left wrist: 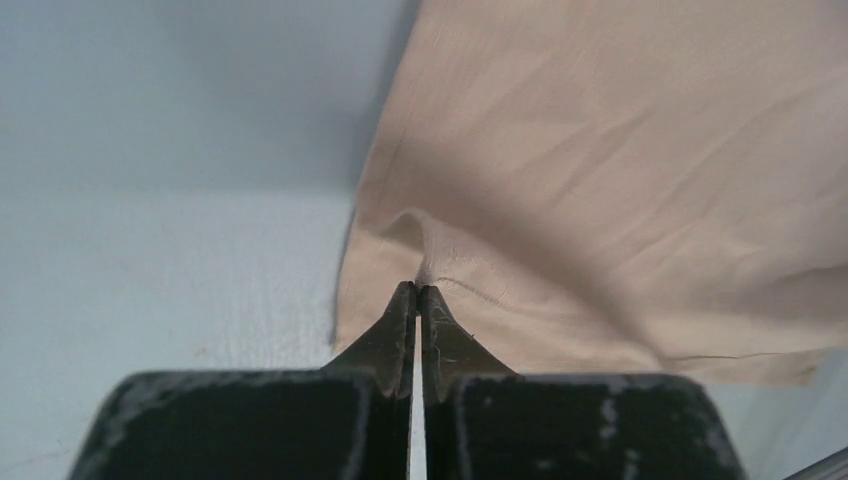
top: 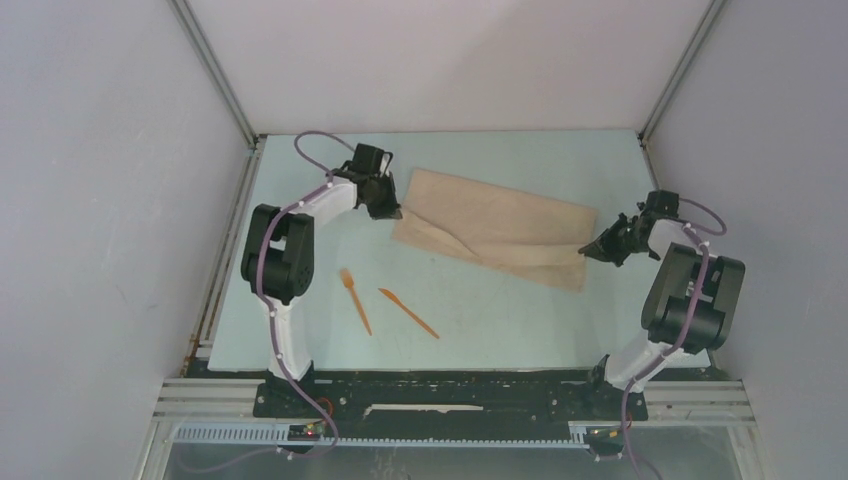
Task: Fold the napkin into a case and place the utensils inside
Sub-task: Pick up the flattened napkin from the center of the board, then fold and flatten the napkin at the center of the board.
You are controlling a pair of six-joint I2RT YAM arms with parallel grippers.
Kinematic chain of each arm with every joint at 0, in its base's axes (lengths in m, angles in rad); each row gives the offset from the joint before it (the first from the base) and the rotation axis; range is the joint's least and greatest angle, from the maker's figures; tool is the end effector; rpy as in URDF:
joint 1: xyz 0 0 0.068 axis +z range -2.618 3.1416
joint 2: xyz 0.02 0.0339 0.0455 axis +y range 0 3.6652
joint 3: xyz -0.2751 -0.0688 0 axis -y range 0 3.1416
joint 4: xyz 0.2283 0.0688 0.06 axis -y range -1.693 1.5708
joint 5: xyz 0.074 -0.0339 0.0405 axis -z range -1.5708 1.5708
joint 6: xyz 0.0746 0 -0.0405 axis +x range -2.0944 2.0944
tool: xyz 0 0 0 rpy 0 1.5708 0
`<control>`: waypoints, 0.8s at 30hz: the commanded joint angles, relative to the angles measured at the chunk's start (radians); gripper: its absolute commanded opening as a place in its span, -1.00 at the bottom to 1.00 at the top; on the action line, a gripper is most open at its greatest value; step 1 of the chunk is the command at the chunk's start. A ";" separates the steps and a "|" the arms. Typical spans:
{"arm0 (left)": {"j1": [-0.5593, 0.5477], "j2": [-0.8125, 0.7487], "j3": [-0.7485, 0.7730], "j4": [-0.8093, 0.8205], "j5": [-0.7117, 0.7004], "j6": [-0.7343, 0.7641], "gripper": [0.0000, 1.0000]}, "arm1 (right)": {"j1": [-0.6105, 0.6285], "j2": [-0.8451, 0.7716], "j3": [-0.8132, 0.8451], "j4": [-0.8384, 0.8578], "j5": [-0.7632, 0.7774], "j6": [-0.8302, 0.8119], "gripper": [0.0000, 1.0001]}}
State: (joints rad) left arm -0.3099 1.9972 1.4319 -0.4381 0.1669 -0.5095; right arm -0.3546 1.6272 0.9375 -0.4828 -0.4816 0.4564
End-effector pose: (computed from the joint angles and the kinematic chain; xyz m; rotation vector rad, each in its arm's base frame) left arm 0.4134 -0.1454 0.1679 -0.1990 2.6337 -0.5092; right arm 0.2972 -0.0732 0.1600 0.9386 2.5245 0.6873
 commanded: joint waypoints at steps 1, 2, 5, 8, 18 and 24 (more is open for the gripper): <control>0.015 -0.009 0.243 0.116 0.046 0.004 -1.00 | 0.018 0.064 0.212 0.079 -0.091 0.079 -1.00; 0.014 0.009 0.301 0.133 0.046 0.019 -1.00 | 0.025 0.088 0.272 0.083 -0.097 0.102 -1.00; 0.017 0.087 0.515 0.160 0.052 0.045 -1.00 | 0.029 0.164 0.458 0.071 -0.114 0.136 -1.00; 0.017 0.171 0.687 0.161 0.068 0.058 -1.00 | 0.027 0.237 0.620 0.061 -0.137 0.169 -1.00; 0.023 0.261 0.873 0.179 0.061 0.068 -1.00 | 0.040 0.355 0.890 0.012 -0.188 0.163 -1.00; 0.022 0.175 0.655 0.140 0.071 0.008 -1.00 | 0.046 0.254 0.667 0.021 -0.200 0.150 -1.00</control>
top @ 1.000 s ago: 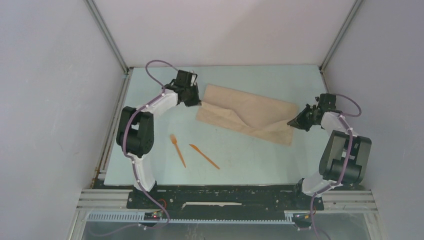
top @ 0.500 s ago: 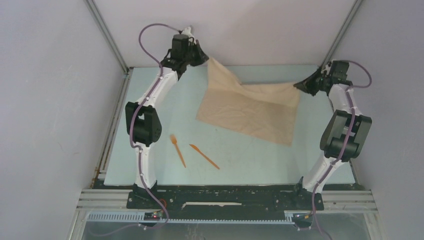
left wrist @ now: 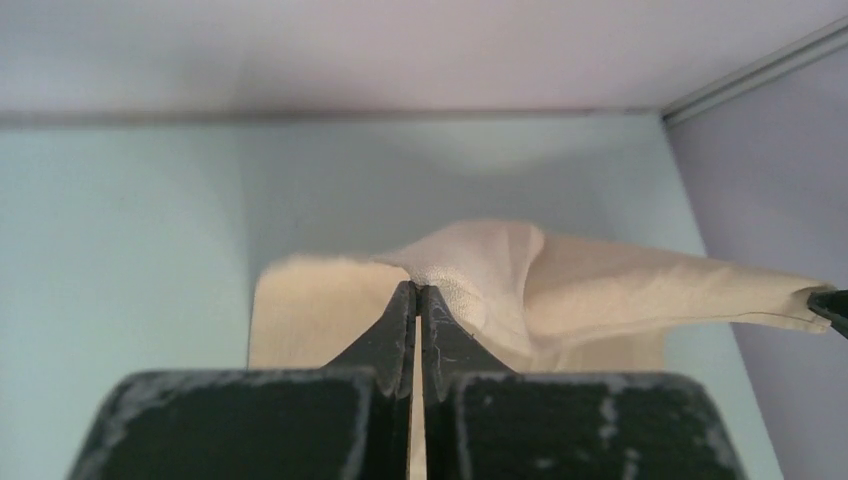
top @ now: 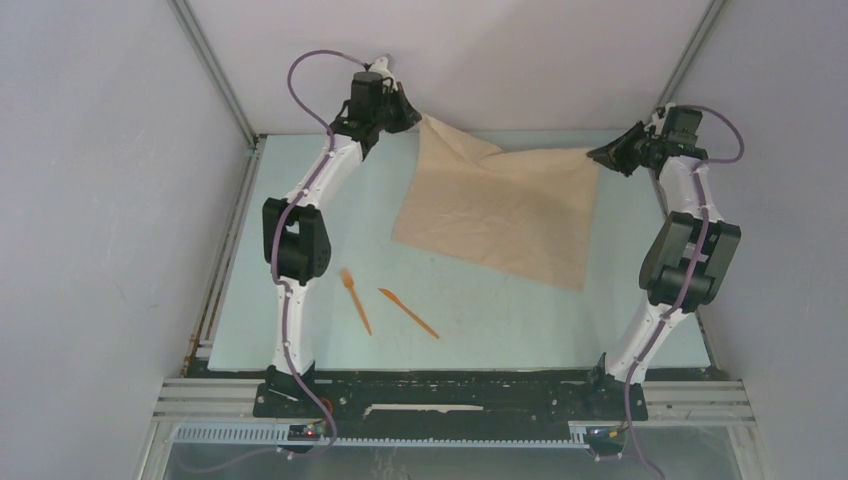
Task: Fold the napkin into a case and place the utensils inside
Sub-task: Fold and flatten the napkin at the center of the board.
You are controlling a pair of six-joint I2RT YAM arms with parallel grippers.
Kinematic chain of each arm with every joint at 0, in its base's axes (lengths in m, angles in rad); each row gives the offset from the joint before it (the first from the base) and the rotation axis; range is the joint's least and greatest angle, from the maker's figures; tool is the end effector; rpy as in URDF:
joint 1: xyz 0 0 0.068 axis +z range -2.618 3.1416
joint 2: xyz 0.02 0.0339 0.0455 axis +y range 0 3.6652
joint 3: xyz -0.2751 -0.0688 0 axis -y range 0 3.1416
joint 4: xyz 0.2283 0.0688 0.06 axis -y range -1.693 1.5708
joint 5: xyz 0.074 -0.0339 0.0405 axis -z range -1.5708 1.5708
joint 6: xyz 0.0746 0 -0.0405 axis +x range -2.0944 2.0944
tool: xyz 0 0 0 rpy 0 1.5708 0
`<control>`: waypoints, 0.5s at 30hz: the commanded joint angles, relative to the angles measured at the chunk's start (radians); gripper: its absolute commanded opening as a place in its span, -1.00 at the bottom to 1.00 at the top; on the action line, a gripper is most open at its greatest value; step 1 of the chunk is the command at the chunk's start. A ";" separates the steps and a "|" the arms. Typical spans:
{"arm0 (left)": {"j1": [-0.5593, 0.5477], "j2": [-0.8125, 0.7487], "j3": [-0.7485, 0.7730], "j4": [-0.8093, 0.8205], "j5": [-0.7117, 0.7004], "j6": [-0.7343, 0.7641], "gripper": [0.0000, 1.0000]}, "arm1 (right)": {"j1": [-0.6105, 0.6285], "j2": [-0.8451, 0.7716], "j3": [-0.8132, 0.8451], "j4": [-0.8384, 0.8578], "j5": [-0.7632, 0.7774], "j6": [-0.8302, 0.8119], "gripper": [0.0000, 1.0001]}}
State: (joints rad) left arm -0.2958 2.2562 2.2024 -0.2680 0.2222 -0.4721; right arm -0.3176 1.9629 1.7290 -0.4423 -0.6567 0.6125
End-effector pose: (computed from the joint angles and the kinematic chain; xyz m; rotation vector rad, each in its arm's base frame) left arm 0.5353 -0.1803 0.3277 -0.0155 1.9518 -0.7265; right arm 0.4559 -0.1019 0.2899 0.6646 2.1254 0.8955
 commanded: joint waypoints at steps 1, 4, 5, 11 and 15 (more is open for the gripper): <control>0.007 -0.106 -0.160 -0.047 0.014 -0.035 -1.00 | 0.010 -0.104 -0.172 -0.032 -0.020 -0.015 -1.00; 0.008 -0.192 -0.332 -0.109 -0.021 -0.043 -1.00 | 0.014 -0.182 -0.307 -0.061 0.006 -0.046 -1.00; 0.009 -0.218 -0.384 -0.127 -0.031 -0.041 -1.00 | 0.015 -0.208 -0.350 -0.074 0.020 -0.056 -1.00; 0.009 -0.338 -0.649 -0.183 -0.076 0.019 -1.00 | 0.003 -0.320 -0.540 -0.149 0.091 -0.158 -1.00; 0.007 -0.355 -0.750 -0.188 -0.064 0.041 -1.00 | -0.030 -0.351 -0.670 -0.125 0.095 -0.191 -1.00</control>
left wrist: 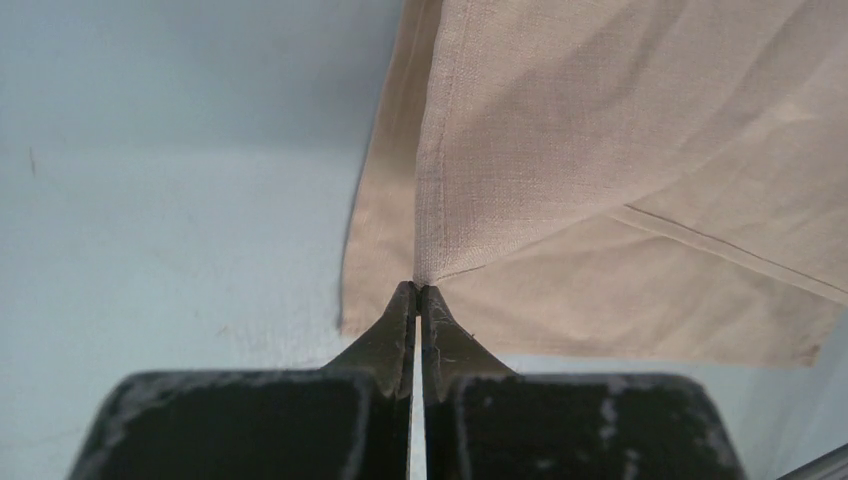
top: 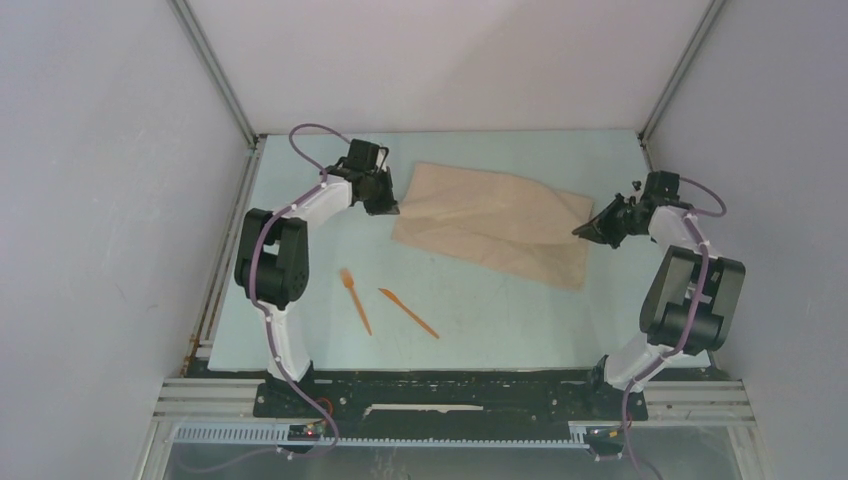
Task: Fold the napkin into a case and place the utensils inside
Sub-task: Fold and flatten the napkin at the center of the board.
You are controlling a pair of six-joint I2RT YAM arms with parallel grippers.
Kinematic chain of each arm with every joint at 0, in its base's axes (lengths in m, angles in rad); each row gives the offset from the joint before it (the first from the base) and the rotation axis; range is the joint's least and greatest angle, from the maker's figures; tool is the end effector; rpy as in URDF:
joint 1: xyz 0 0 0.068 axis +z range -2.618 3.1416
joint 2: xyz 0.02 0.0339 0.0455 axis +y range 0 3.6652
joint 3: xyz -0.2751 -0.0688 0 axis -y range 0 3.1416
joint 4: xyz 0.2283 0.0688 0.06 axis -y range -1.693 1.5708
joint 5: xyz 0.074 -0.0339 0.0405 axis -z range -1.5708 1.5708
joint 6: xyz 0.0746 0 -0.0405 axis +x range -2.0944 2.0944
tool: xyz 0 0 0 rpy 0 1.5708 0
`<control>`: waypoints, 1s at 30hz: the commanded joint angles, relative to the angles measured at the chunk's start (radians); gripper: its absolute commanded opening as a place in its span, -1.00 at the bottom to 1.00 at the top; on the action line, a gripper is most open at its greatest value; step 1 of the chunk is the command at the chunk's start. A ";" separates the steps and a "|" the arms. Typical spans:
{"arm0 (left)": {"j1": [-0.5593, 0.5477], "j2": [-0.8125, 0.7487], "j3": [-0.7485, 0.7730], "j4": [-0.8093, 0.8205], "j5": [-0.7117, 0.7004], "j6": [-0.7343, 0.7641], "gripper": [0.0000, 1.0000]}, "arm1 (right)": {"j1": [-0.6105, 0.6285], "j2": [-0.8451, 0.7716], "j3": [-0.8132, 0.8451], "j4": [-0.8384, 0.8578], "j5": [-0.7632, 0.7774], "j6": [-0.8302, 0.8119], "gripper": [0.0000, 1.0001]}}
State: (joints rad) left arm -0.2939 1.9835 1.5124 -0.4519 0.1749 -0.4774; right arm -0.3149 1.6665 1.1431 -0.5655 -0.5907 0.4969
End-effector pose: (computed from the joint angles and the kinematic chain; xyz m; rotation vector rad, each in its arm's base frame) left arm 0.4269 -0.1428 0.1978 -0.1592 2.5508 -0.5301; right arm 0.3333 -0.0649 0.2047 0.8463 2.4605 0.8441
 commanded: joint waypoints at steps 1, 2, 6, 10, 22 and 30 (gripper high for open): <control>0.005 -0.085 -0.075 -0.007 -0.018 0.051 -1.00 | -0.035 -0.056 -0.104 0.001 0.026 -0.087 -1.00; 0.006 -0.088 -0.086 -0.013 -0.021 0.059 -1.00 | -0.036 -0.060 -0.120 -0.005 0.035 -0.098 -1.00; 0.006 -0.094 -0.093 -0.067 -0.076 0.102 -1.00 | -0.050 -0.100 -0.187 0.002 0.055 -0.118 -1.00; 0.003 -0.093 -0.115 -0.074 -0.075 0.111 -1.00 | -0.056 -0.105 -0.228 0.018 0.068 -0.121 -1.00; -0.006 -0.060 -0.085 -0.097 -0.088 0.139 -1.00 | -0.105 -0.096 -0.276 0.039 0.134 -0.120 -1.00; -0.006 -0.004 -0.034 -0.104 -0.064 0.138 -1.00 | -0.110 -0.061 -0.277 0.056 0.149 -0.115 -1.00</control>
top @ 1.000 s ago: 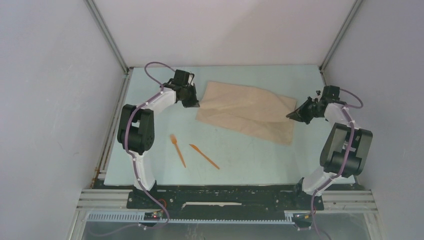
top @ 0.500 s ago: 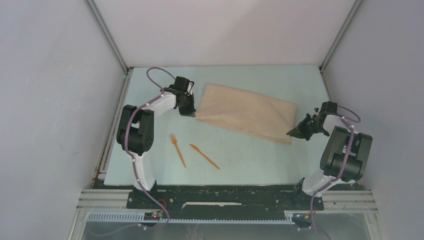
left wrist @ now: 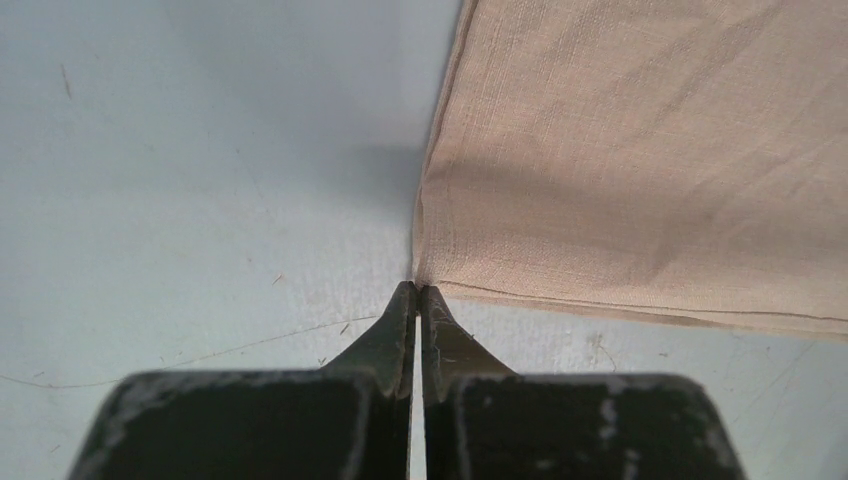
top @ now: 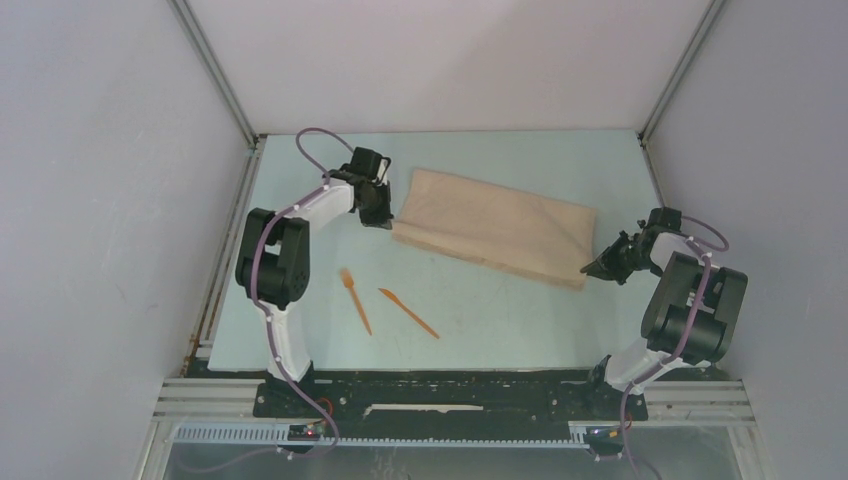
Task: Fold the napkin into a case and place the utensils inside
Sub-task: Fold and flatten the napkin at the center of the board.
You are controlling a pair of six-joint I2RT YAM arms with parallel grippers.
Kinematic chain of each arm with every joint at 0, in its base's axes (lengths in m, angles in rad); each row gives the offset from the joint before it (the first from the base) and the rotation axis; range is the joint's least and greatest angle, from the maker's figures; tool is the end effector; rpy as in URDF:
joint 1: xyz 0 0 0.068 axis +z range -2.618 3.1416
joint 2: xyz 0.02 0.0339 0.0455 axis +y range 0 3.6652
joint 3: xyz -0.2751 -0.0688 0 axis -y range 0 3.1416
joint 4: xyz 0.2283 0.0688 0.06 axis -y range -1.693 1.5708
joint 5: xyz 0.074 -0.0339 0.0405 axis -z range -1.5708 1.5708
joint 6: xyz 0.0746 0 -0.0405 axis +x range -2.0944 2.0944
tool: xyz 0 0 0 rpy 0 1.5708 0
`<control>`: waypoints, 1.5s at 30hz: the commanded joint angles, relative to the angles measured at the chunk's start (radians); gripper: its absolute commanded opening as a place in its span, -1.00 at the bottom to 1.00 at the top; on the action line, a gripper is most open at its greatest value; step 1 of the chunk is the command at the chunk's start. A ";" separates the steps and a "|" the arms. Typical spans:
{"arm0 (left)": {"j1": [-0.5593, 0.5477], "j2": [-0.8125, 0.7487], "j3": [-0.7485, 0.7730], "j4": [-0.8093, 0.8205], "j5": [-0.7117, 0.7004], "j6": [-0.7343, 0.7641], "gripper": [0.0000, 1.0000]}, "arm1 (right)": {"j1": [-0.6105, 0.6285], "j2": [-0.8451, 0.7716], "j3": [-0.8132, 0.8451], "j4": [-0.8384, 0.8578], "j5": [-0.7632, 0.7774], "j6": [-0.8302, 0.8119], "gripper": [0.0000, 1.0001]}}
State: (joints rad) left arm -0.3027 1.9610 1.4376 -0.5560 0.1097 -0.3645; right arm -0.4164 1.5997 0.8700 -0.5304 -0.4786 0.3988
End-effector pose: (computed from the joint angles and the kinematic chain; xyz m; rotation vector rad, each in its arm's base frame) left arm 0.4006 -0.1337 0.1752 -0.0461 2.6898 -0.3604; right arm 0.2709 -0.0822 0.1475 0.9950 2.5699 0.6680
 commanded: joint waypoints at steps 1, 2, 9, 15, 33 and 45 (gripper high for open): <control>0.003 0.020 0.037 -0.001 0.000 0.027 -1.00 | -0.009 0.004 -0.007 0.023 0.038 -0.017 -1.00; 0.003 0.020 0.033 -0.003 -0.001 0.028 -1.00 | -0.010 0.000 -0.012 0.023 0.042 -0.018 -1.00; -0.002 0.034 0.031 -0.013 0.002 0.033 -1.00 | -0.001 0.002 -0.025 0.023 0.055 -0.018 -1.00; -0.012 0.056 0.050 -0.027 0.005 0.038 -1.00 | 0.011 0.003 -0.025 0.014 0.068 -0.018 -1.00; -0.015 0.112 0.097 -0.085 -0.058 0.055 -1.00 | 0.016 -0.078 -0.025 -0.067 0.068 -0.015 -1.00; -0.015 0.125 0.105 -0.094 -0.060 0.056 -1.00 | 0.025 -0.059 -0.050 -0.074 0.114 0.000 -0.98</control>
State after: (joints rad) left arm -0.3180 2.0705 1.5143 -0.6346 0.0830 -0.3382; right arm -0.3977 1.5589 0.8257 -0.5964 -0.4114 0.4004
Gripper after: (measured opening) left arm 0.003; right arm 0.008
